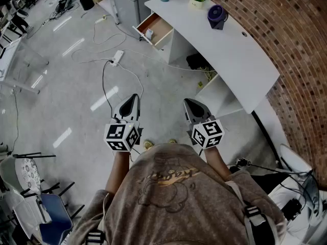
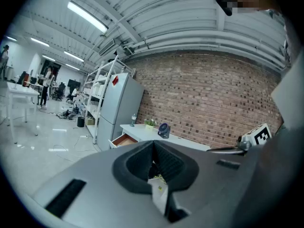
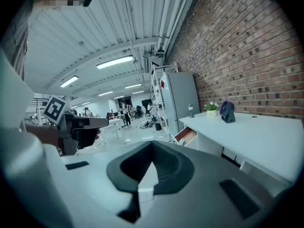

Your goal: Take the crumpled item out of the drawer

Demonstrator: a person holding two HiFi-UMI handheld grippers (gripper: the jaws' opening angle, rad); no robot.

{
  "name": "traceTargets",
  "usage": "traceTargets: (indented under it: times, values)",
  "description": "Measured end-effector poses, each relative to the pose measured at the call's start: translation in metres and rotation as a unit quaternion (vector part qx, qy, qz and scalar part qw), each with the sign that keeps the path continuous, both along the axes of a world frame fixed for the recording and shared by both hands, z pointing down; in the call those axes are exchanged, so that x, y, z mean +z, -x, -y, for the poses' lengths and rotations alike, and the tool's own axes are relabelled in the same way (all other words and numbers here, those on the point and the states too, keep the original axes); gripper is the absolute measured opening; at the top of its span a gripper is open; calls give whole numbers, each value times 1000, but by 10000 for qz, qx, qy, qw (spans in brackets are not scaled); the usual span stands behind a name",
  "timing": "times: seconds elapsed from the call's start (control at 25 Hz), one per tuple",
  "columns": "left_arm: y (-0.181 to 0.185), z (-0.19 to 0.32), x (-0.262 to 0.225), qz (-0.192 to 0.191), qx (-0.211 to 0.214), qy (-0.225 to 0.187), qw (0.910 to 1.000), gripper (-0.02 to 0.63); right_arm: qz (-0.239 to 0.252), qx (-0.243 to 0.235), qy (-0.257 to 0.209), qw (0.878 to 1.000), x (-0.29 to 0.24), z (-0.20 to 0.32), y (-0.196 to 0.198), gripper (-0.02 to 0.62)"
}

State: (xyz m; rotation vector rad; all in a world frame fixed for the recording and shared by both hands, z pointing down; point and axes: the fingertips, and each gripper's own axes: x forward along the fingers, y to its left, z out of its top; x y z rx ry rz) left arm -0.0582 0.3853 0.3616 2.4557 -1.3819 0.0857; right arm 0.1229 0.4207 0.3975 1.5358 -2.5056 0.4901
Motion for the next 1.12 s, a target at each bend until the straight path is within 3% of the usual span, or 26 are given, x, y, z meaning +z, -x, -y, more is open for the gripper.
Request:
traceTargets:
  times: [0.56,0.88,1.12]
  values:
    - [15,13,12,75,303,7,9995,8,159,178,-26,9997,1,15,24,-3]
    - [25,28,14,-79,674,37,9977,8,148,494,-74,9986,3,20,37,-3]
    - [29,48,14,-115,745,8,9972,8,115,468,-77,9988,6,35,47,-3]
